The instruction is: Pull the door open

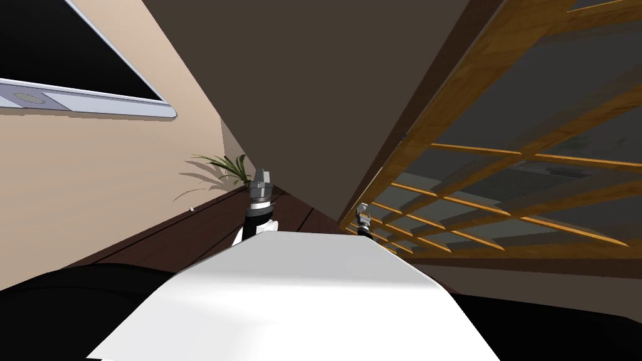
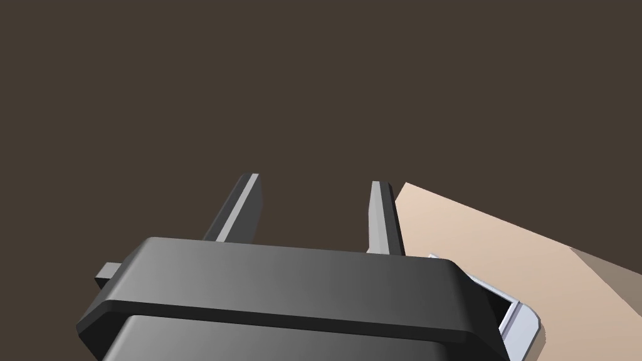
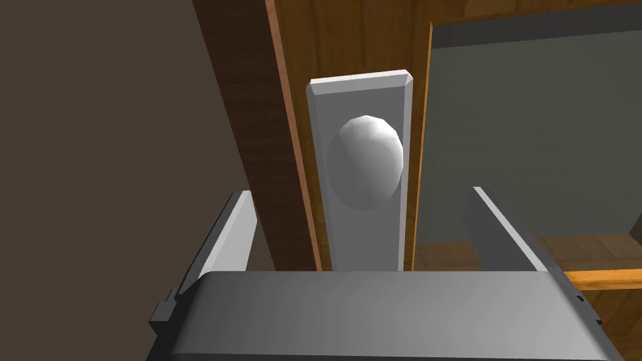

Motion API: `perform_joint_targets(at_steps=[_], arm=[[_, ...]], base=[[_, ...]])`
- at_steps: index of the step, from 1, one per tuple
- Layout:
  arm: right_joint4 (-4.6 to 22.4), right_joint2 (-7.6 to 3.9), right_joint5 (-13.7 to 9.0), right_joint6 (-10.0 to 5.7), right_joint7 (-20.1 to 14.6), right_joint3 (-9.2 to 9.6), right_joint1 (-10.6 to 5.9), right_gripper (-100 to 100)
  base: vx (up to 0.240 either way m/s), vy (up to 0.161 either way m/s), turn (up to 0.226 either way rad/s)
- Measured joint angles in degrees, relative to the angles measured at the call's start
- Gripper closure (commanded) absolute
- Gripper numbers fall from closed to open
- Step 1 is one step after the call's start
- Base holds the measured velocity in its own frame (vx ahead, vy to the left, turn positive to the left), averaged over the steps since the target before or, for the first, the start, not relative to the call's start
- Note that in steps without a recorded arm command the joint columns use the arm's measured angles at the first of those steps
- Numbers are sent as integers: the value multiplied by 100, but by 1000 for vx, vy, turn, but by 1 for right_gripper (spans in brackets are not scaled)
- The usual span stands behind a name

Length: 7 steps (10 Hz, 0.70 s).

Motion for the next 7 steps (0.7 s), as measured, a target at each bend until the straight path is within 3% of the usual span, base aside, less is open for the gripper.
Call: perform_joint_targets(at_steps=[2,3,4,7], arm=[[-133,-137,-51,24,-67,-55,148,-100],[-23,-160,-46,-16,-142,-46,106,-100],[-8,-162,-45,-27,-160,-45,99,100],[-15,-166,-48,-10,-138,-51,108,100]], base=[[123,-14,26],[34,-10,1],[0,0,0],[-11,0,0]])
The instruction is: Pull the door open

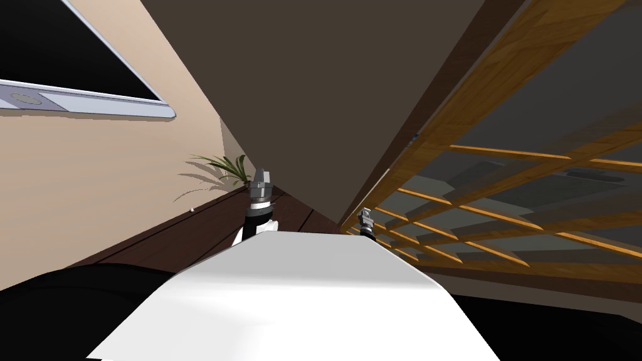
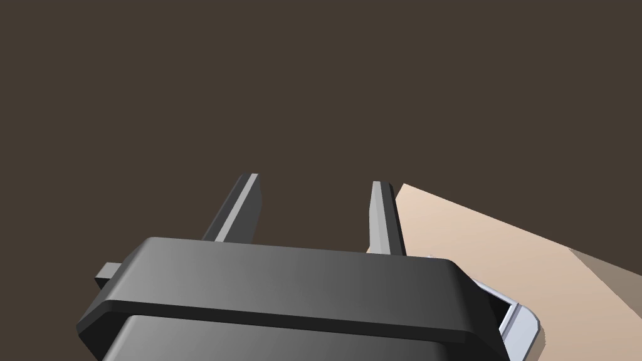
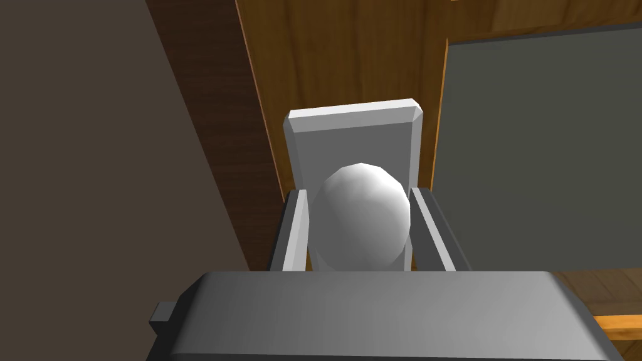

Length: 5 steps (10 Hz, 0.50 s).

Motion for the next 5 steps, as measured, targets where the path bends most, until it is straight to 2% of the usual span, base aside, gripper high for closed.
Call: perform_joint_targets(at_steps=[2,3,5], arm=[[2,2,1,5,1,3,2,100],[2,2,1,5,1,3,3,100],[-105,-98,41,-7,-73,90,55,100]], base=[[0,0,0],[-122,-1,81],[-206,-18,76]])
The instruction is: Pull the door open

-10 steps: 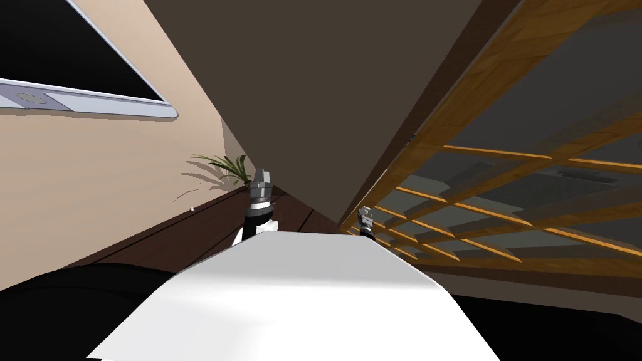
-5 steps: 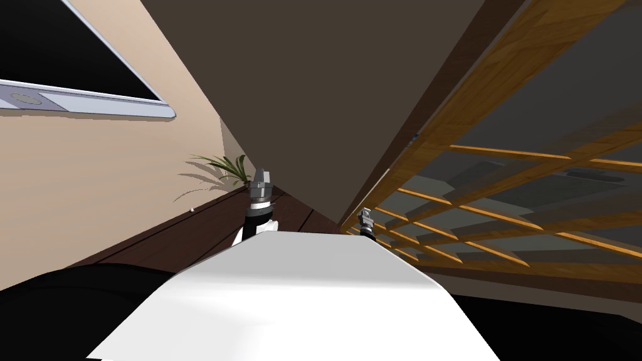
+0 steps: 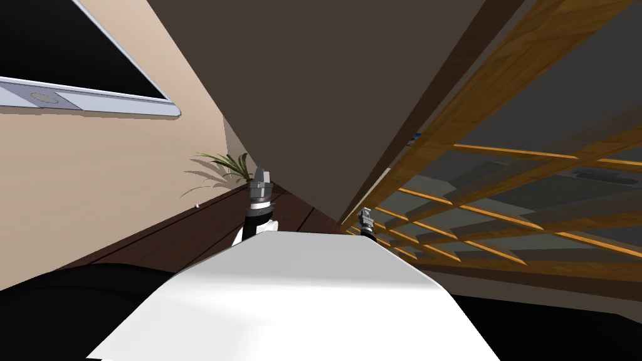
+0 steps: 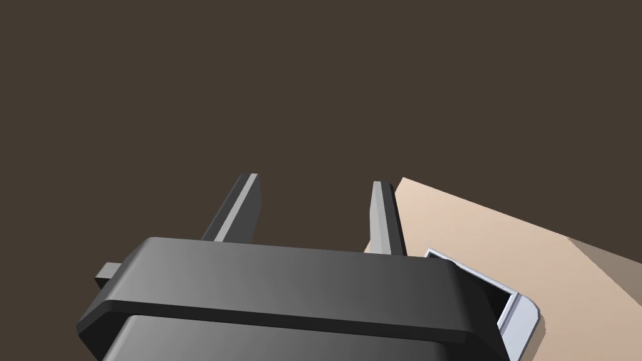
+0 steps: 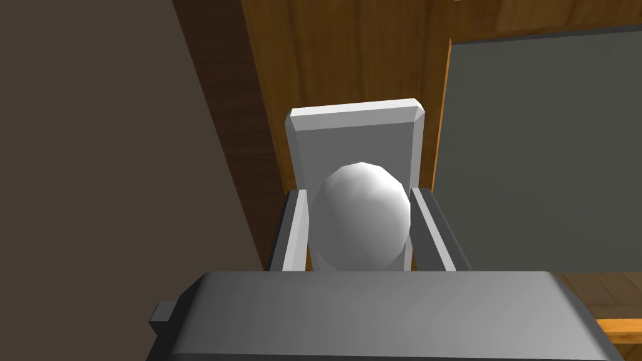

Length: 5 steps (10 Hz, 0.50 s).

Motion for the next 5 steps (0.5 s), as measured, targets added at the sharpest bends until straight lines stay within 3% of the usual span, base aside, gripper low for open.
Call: perform_joint_targets(at_steps=[5], arm=[[-72,-194,193,-103,-339,418,137,100]], base=[[-229,-15,93]])
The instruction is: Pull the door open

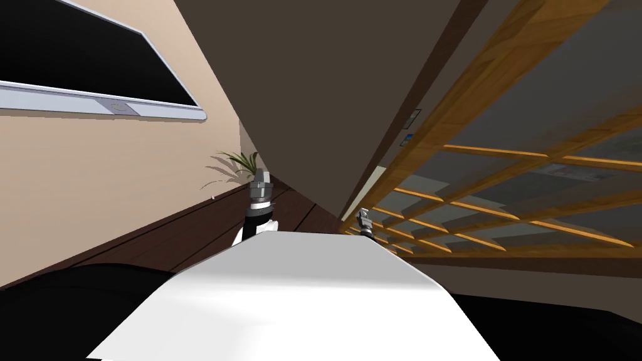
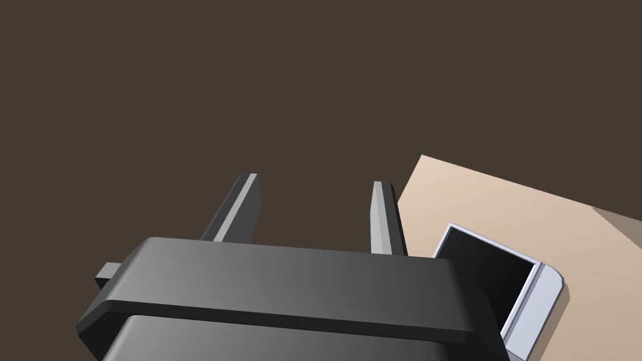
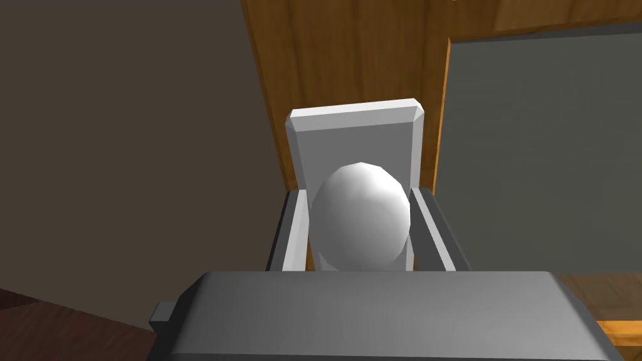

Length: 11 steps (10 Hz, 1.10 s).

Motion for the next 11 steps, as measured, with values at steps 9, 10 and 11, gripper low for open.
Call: perform_joint_targets(at_steps=[9,10,11], arm=[[-99,-434,288,-375,-557,579,285,100],[-95,-428,297,-369,-569,603,303,100],[-59,-474,322,-437,-625,656,329,100]], base=[[-201,-15,87],[-170,-32,159],[-219,-48,126]])
